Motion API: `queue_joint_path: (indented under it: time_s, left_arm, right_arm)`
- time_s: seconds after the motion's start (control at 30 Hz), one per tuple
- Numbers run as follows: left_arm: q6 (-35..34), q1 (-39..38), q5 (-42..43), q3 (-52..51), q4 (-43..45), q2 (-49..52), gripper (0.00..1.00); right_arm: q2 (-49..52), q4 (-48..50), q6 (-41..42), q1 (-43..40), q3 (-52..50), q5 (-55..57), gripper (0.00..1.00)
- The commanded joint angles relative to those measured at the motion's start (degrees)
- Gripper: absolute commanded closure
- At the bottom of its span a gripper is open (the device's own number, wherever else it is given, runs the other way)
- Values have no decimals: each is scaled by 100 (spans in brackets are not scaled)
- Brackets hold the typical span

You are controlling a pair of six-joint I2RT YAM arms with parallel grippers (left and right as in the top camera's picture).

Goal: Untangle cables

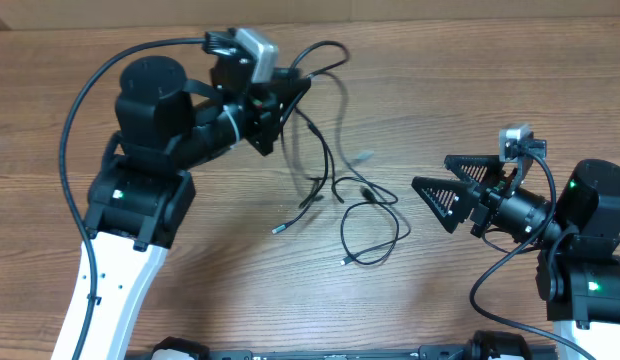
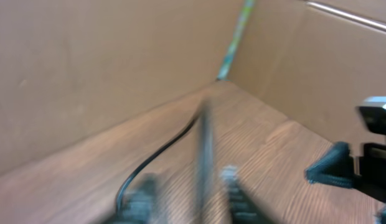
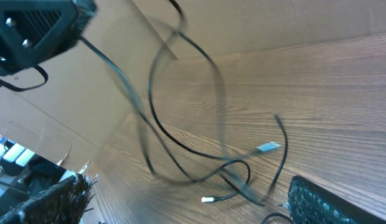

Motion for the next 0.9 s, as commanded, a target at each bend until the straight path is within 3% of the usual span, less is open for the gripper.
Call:
queue_joint_path:
  time_s: [0.0,0.07,0.17,0.2,0.27,0.87]
  left_arm:
    - [-179,236,-184,160,-251,-109,52]
    - [-179,328,-186,160,-457,-109,50]
    - [-177,398,-238,160,-645,-109,34]
    - [-177,404,-295,160,-717,-109,28]
    - [-177,404,-542,160,-951,-109,0]
    - [-334,404,-2756,155,-3126,-96,0]
  right_arm:
    - [-35,9,-24,11,31,98,0]
    - [-4,-4,-22,11,31,98,0]
    - [63,-85,-22,11,31,101,0]
    - [101,-120,-22,11,31,101,0]
    - [175,-186,-22,11,31,98,0]
    - [1123,-463,-26,17,28,468,0]
